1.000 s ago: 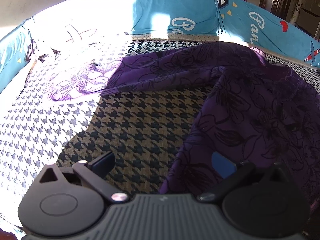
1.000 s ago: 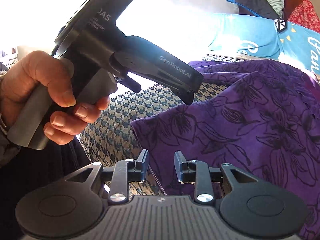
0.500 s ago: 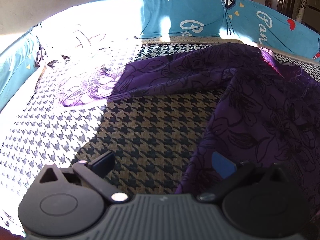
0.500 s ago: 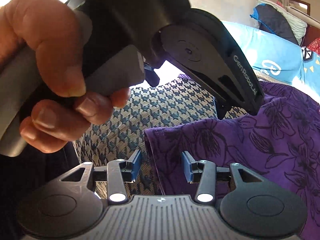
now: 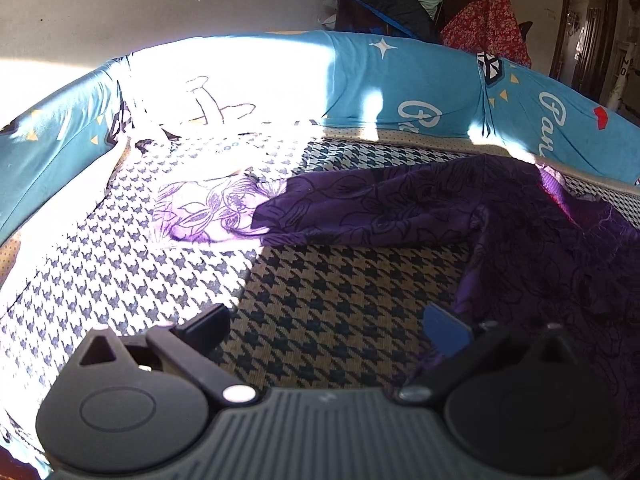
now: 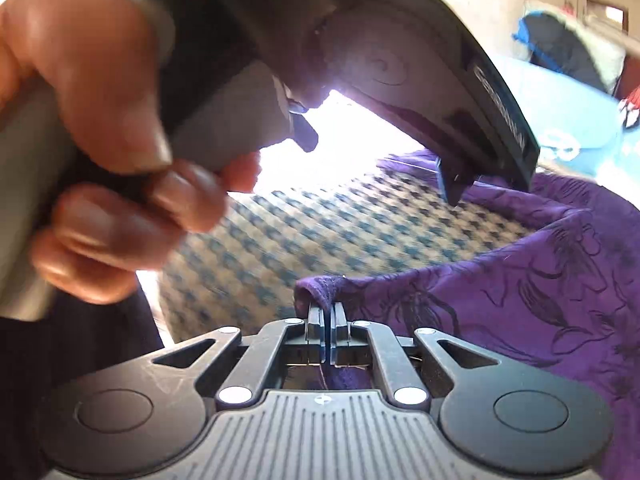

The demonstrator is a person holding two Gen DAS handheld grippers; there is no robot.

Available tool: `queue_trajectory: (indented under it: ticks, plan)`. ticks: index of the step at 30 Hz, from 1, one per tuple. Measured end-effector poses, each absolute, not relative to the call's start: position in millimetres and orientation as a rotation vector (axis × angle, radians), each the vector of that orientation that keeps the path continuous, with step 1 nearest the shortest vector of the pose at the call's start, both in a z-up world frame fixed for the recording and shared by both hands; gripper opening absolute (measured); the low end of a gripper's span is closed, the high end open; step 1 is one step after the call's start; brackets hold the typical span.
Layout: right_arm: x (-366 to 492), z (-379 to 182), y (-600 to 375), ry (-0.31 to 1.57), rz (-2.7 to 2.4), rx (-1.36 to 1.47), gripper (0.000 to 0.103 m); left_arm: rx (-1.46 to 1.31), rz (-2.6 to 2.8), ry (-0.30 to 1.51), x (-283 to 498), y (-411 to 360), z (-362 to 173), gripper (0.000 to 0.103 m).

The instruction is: Fold clothes

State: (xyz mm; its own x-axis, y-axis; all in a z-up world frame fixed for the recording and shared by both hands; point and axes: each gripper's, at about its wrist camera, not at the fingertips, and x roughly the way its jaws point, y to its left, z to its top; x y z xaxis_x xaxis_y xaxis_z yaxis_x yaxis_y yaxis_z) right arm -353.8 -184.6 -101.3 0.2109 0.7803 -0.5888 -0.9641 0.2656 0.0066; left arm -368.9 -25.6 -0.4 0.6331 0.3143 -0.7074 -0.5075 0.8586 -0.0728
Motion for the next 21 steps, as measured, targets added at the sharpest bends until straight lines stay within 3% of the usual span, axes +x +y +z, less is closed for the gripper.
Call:
queue_trajectory:
  ticks: [7, 10, 12, 13, 21]
  plan:
    - [-350, -110, -177, 0.554, 1.339, -0.422, 0.005, -0.363, 0.514, 0.712, -376, -5, 4, 0.103]
    - [-348, -108, -184, 0.585, 1.348, -0.418, 0.015, -0.358, 0.507, 0.726, -371, -11, 2, 0.103]
    - [-347, -107, -190, 0.607, 1.353, -0.414, 0.031, -0.353, 0.499, 0.736, -366, -16, 0, 0.103]
    - [-347, -106, -192, 0.618, 1.355, -0.412, 0.033, -0.350, 0.492, 0.742, -362, -20, -1, 0.103]
    - [-303, -95, -244, 0.641, 1.193, -0.391, 0.034, -0.281, 0.394, 0.791, -328, -65, -9, 0.103]
